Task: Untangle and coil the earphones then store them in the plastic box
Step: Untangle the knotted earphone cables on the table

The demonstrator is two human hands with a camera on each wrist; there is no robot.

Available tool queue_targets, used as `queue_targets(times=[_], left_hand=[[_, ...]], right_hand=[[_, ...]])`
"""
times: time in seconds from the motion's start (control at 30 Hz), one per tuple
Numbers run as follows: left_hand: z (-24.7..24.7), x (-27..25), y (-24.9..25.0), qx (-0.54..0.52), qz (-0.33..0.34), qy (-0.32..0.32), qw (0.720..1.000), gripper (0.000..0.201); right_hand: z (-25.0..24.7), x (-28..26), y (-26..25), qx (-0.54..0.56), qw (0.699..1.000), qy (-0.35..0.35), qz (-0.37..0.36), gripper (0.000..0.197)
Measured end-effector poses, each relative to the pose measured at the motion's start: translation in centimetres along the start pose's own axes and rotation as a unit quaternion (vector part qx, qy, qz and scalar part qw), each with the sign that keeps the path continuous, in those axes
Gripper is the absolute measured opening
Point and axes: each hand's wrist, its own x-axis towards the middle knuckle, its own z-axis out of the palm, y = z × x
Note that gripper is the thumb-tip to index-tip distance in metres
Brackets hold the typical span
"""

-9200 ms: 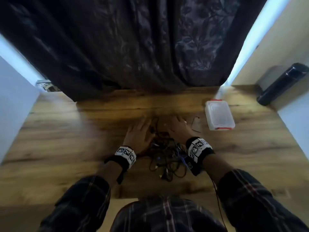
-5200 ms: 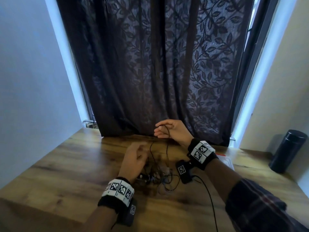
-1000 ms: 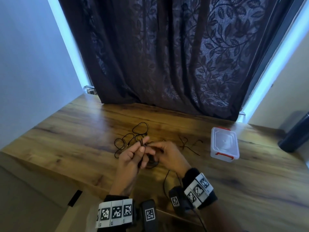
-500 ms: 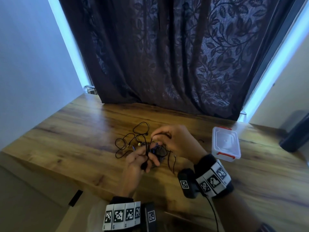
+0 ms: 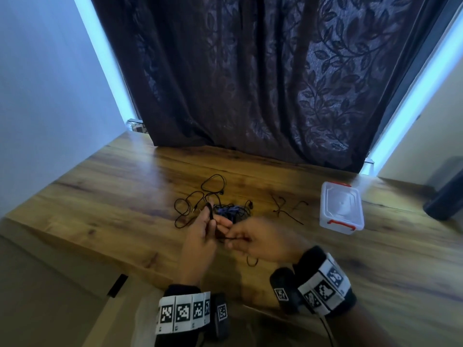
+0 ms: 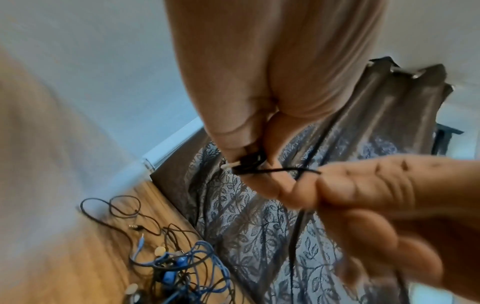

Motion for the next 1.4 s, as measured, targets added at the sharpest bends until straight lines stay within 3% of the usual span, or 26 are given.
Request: queue_targets(times=[0.1, 0.17, 0.27, 0.33, 0.47, 0.53, 0.6, 0.67, 0.73, 0.83, 0.93, 1.03, 1.2, 1.33, 1.4], left_hand=[[0.4, 0.0, -0.2, -0.067, -0.055, -0.029, 0.996, 0.028], [0.4, 0.1, 0.0, -0.126, -0.074, -0.034, 0.989, 0.033], [0.1, 0.2, 0.8, -0.195, -0.088, -0.048, 0.976, 0.04], [-0.1, 0.1, 1.1, -0.249, -0.077, -0.068, 0.963, 0.042], [-0.5, -0.1, 1.3, -0.335, -0.054, -0.052, 0.939, 0.039], [-0.5, 0.2, 0.8, -0.279, -0.041, -0.022, 0.959, 0.04], [-0.3, 0.3, 0.1, -0.154, -0.018, 0.003, 0.988, 0.031], [0.1, 0.3, -0.3, -0.056, -0.008, 0.009, 0.998, 0.027], [0.4, 0.1, -0.1, -0.019, -0.018, -0.013, 1.0, 0.03], [0.5, -0.1, 0.3, -0.085, -0.046, -0.036, 0.995, 0.032], [0.8, 0.1, 1.1, -0.142, -0.05, -0.026, 0.988, 0.026], [0.4, 0.2, 1.3, -0.148, -0.085, -0.017, 0.985, 0.026], [-0.9, 0.1, 0.4, -0.208, -0.12, -0.053, 0.969, 0.03], [-0.4, 0.0, 1.1, -0.359, -0.113, -0.033, 0.926, 0.034], [-0.2, 0.3, 1.1, -0.317, -0.082, 0.008, 0.945, 0.027]], right_hand=[[-2.7, -0.1, -1.1, -0.02, 0.996, 0.087, -0.022, 0.013], [-4.1, 0.6, -1.1, -0.033, 0.986, 0.161, -0.035, 0.015], [-4.3, 2.1, -0.2, 0.033, 0.97, 0.236, -0.035, 0.02], [-3.1, 3.0, 0.5, 0.073, 0.975, 0.209, -0.009, 0.024], [0.7, 2.5, 1.5, 0.108, 0.994, -0.006, 0.033, 0.026], [2.1, 1.7, 1.1, 0.086, 0.991, -0.091, 0.053, 0.02], [2.4, 0.8, 0.3, 0.028, 0.992, -0.116, 0.047, 0.015], [1.4, 0.0, -0.5, -0.017, 0.996, -0.09, 0.019, 0.015], [-0.5, -0.5, -1.0, -0.038, 0.999, -0.012, -0.009, 0.015], [-3.6, 0.2, -0.9, -0.069, 0.986, 0.143, -0.057, 0.014], [-4.2, 2.1, 0.0, -0.038, 0.971, 0.22, -0.081, 0.013], [-2.4, 3.2, 1.2, 0.097, 0.967, 0.229, -0.047, 0.014], [0.6, 3.4, 3.0, 0.132, 0.959, 0.246, -0.05, 0.022], [3.6, 2.6, 2.5, 0.171, 0.976, 0.133, -0.01, 0.026], [4.7, 1.9, 1.9, 0.139, 0.988, 0.073, -0.012, 0.024]])
